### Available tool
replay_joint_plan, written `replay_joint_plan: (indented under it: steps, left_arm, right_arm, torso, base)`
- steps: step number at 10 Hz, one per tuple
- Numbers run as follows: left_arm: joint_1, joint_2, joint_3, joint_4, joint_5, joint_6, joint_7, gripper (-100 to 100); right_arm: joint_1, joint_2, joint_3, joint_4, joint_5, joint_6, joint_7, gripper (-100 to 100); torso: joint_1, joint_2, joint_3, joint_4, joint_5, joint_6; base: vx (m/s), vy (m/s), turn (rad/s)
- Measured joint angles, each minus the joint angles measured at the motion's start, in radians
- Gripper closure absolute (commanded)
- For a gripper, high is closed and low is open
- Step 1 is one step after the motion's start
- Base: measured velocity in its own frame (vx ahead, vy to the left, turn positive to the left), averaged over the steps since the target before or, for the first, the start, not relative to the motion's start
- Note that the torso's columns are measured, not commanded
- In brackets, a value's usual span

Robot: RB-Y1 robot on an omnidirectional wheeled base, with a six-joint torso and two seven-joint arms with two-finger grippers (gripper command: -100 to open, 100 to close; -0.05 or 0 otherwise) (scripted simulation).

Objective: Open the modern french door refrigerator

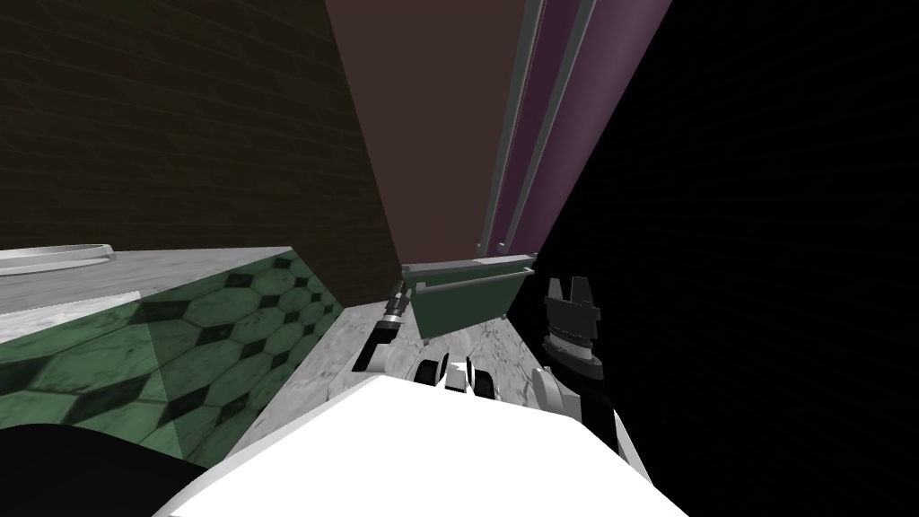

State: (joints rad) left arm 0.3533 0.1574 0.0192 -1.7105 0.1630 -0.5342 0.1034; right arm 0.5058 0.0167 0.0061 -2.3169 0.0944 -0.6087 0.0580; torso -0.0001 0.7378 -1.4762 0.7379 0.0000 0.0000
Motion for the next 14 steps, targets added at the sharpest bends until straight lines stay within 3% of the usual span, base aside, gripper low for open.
replay_joint_plan:
  steps: [6,12,14]
  left_arm:
    - [-0.029,-0.027,0.015,0.149,0.016,-0.049,0.023,-100]
    - [-0.053,-0.178,0.027,0.252,0.028,-0.076,0.039,-100]
    - [-0.056,-0.179,0.029,0.240,0.030,-0.064,0.038,-100]
  right_arm:
    - [0.000,0.000,0.000,0.000,0.000,0.000,0.000,0]
    - [0.000,0.000,0.000,0.000,0.000,0.000,0.000,0]
    - [0.000,0.000,0.000,0.000,0.000,0.000,0.000,0]
  torso:
    - [0.000,0.000,0.000,0.000,0.000,0.000]
    - [0.001,0.002,0.001,0.001,0.000,0.000]
    - [0.001,-0.001,-0.001,0.000,0.000,0.000]
  base:
    - [0.057,-0.019,0.019]
    - [0.032,-0.013,0.010]
    - [0.066,0.018,0.007]
